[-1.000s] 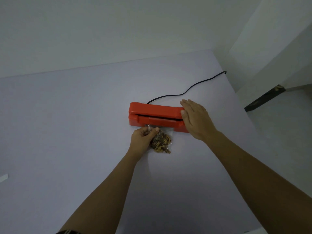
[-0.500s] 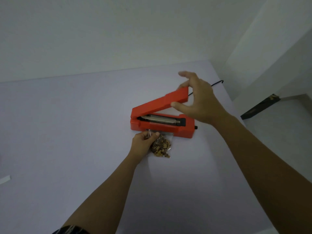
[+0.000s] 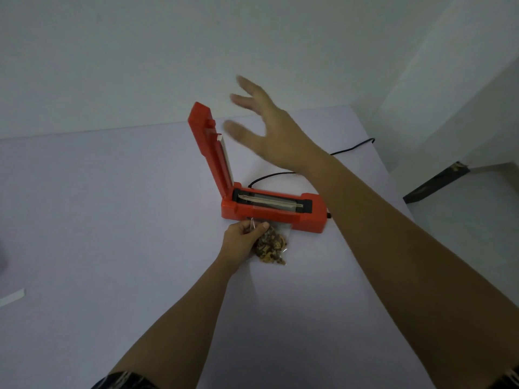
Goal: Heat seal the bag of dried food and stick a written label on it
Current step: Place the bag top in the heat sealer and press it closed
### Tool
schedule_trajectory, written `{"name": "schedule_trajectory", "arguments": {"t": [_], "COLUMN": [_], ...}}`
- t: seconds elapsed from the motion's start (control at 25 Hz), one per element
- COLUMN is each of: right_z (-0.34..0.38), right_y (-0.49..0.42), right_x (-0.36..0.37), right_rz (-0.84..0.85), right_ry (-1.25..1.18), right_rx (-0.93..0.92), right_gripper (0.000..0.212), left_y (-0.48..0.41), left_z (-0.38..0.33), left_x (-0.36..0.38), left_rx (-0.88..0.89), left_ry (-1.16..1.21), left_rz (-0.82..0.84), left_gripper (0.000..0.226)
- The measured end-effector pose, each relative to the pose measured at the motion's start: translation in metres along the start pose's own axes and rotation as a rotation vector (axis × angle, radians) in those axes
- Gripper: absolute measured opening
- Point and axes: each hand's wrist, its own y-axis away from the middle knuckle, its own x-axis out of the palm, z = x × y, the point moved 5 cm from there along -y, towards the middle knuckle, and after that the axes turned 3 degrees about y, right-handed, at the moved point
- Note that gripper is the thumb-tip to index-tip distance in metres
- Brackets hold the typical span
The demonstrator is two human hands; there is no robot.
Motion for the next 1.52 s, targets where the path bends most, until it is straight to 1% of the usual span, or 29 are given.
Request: {"name": "schedule_trajectory", "arguments": {"t": [0.08,0.16,0.2,0.24,0.28,0.36,0.4,0.48,0.56,0.64,0.76,0.84,0.92,1.04,1.12,1.28,1.52], "right_z": [-0.05,-0.107,-0.131,-0.15,-0.164,-0.18,-0.183,-0.186,-0.188,-0.191,-0.192,-0.193,-0.193,-0.192,-0.193,-0.193,-0.193], "right_y": [0.023,0.058,0.076,0.092,0.104,0.115,0.116,0.114,0.111,0.11,0.11,0.109,0.11,0.109,0.109,0.11,0.111], "right_x": [-0.013,-0.019,-0.019,-0.018,-0.015,-0.006,-0.001,0.004,0.007,0.009,0.009,0.009,0.009,0.009,0.009,0.01,0.01], "right_rz": [-0.109,-0.135,-0.101,-0.045,0.023,0.139,0.164,0.169,0.163,0.142,0.097,0.091,0.09,0.096,0.097,0.09,0.076], "right_ry": [-0.042,0.003,0.046,0.112,0.202,0.41,0.487,0.565,0.614,0.635,0.633,0.642,0.653,0.671,0.671,0.668,0.669], "right_rx": [0.171,0.338,0.402,0.448,0.466,0.438,0.426,0.418,0.409,0.401,0.388,0.387,0.389,0.392,0.395,0.396,0.386], "right_gripper": [0.064,0.062,0.064,0.072,0.084,0.11,0.119,0.128,0.125,0.117,0.109,0.108,0.108,0.108,0.108,0.109,0.109], "left_y": [0.002,0.004,0.005,0.007,0.009,0.014,0.015,0.014,0.012,0.011,0.011,0.01,0.01,0.017,0.021,0.022,0.027], "left_z": [-0.002,-0.005,-0.007,-0.009,-0.012,-0.017,-0.02,-0.029,-0.041,-0.051,-0.061,-0.063,-0.064,-0.072,-0.077,-0.076,-0.072], "left_x": [0.0,0.001,0.001,0.002,0.003,0.009,0.01,0.011,0.011,0.011,0.013,0.014,0.015,0.022,0.025,0.025,0.024], "left_rx": [-0.009,-0.01,-0.004,0.003,0.008,0.007,0.004,0.011,0.043,0.09,0.091,0.042,0.033,0.127,0.185,0.199,0.29], "left_ry": [0.004,-0.004,-0.016,-0.019,-0.016,-0.025,-0.05,-0.132,-0.295,-0.439,-0.519,-0.554,-0.6,-0.666,-0.696,-0.683,-0.662], "left_rz": [-0.003,-0.016,-0.032,-0.047,-0.058,-0.08,-0.112,-0.201,-0.259,-0.313,-0.381,-0.386,-0.393,-0.428,-0.436,-0.421,-0.406], "left_gripper": [0.02,0.017,0.016,0.013,0.01,0.006,0.008,0.018,0.026,0.028,0.024,0.019,0.018,0.018,0.018,0.021,0.024]}}
